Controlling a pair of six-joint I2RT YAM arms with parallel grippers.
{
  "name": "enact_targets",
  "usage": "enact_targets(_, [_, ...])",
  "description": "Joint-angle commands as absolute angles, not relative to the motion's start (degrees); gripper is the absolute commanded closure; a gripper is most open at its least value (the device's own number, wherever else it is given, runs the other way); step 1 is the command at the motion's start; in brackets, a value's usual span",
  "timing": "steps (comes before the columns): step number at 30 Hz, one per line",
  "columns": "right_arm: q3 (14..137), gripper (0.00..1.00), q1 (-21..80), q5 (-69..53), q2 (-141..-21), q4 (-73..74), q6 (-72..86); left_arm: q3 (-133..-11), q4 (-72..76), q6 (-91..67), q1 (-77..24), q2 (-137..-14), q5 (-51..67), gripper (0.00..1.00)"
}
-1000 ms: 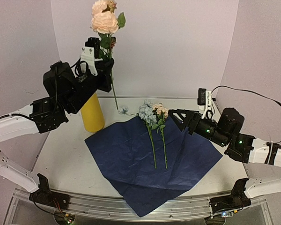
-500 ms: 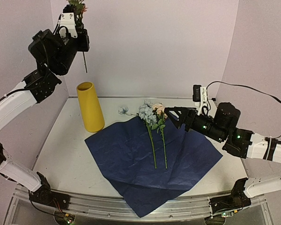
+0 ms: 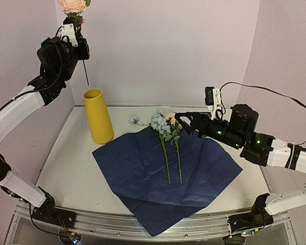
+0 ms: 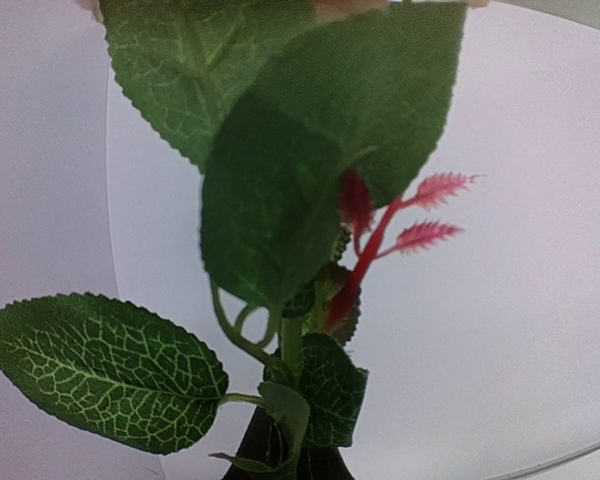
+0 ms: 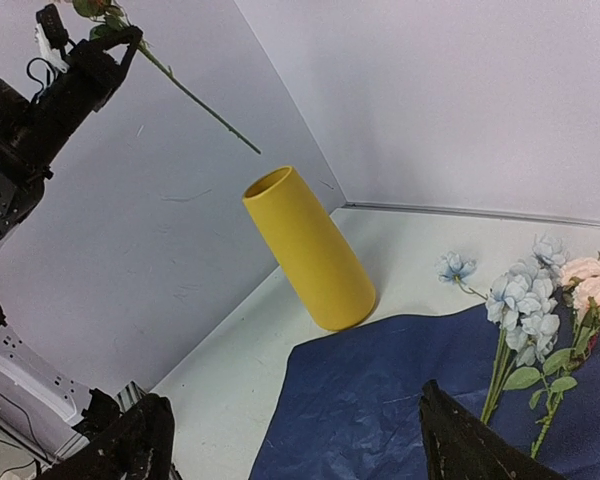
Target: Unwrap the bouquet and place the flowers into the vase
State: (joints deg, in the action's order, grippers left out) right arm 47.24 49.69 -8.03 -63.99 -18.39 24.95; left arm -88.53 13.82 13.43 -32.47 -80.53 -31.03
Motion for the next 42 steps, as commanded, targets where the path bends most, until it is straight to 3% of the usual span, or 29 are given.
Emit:
enact_targets(1, [48.9, 0.14, 49.8, -8.5, -64.2, -19.1, 24.7, -86.3, 12.1, 4.6, -29.6, -78.9, -25.1, 1.0])
enact_targets(16, [47.7, 0.14, 49.9, -8.0, -63.7, -19.1, 24.7, -78.6, 11.1, 0.5, -28.1, -76.4, -24.3, 1.0])
enact_targets(42, [46.4, 0.14, 49.8, -7.7, -62.7, -19.2, 25.3, -73.8, 7.3, -12.3, -21.7, -85.3, -16.8, 0.97])
